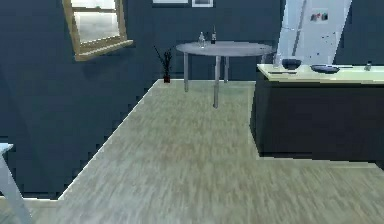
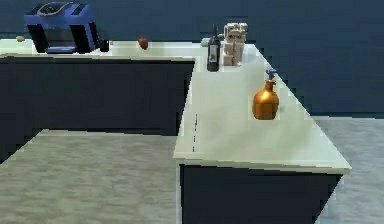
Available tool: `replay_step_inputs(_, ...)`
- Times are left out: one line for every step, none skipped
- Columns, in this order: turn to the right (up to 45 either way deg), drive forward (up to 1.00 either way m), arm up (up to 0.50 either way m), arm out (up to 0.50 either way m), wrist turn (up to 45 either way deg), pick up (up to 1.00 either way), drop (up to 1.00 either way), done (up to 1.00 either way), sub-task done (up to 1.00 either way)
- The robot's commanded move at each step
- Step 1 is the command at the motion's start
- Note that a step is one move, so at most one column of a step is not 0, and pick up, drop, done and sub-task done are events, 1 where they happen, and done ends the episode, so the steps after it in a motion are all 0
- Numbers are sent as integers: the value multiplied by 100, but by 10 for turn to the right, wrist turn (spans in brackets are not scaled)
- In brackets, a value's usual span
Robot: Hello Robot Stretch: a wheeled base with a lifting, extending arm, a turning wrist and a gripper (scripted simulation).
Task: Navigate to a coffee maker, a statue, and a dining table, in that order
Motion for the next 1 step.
replay_step_inputs(60, 0, 0, 0, 0, 0, 0, 0, 0)
